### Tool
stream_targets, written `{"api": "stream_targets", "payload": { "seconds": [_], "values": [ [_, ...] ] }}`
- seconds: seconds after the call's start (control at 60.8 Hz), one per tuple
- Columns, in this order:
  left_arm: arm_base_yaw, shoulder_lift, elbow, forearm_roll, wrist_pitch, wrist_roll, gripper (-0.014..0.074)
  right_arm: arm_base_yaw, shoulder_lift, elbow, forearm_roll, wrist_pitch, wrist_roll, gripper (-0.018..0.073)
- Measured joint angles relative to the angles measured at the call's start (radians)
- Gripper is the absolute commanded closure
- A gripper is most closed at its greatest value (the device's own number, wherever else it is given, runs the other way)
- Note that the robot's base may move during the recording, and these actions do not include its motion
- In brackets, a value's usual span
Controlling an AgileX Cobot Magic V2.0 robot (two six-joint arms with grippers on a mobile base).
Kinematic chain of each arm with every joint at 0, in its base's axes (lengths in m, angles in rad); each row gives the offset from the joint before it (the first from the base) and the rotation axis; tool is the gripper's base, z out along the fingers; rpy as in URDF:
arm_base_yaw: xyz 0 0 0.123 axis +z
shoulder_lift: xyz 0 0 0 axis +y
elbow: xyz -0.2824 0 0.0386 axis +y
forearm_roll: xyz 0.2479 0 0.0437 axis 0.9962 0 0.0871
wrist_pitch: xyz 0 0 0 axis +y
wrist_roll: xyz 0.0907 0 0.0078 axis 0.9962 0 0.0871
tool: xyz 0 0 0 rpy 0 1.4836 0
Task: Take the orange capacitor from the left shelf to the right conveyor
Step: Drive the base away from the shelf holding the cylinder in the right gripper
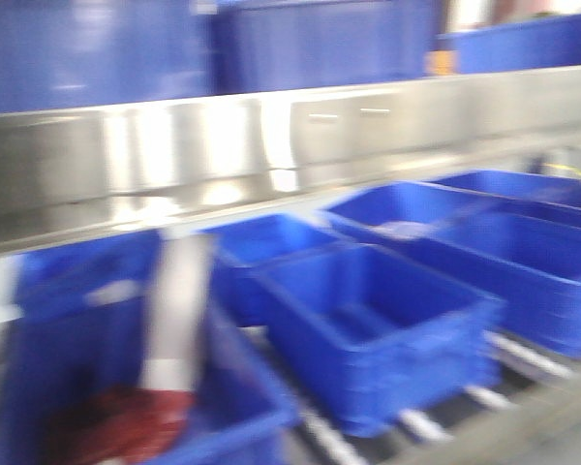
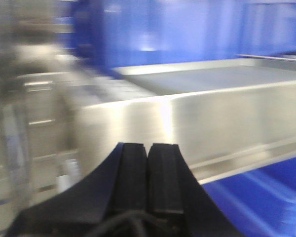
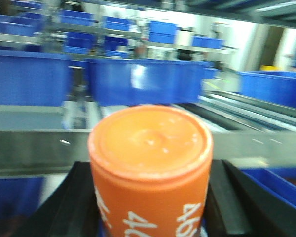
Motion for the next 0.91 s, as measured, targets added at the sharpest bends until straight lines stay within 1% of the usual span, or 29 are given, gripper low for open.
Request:
{"api": "stream_targets", "payload": {
  "seconds": [0.905],
  "values": [
    [0.000, 0.000, 0.000, 0.000, 0.000, 0.000, 0.0723, 0.000, 0.000, 0.000, 0.000, 0.000, 0.000, 0.0504]
  ]
}}
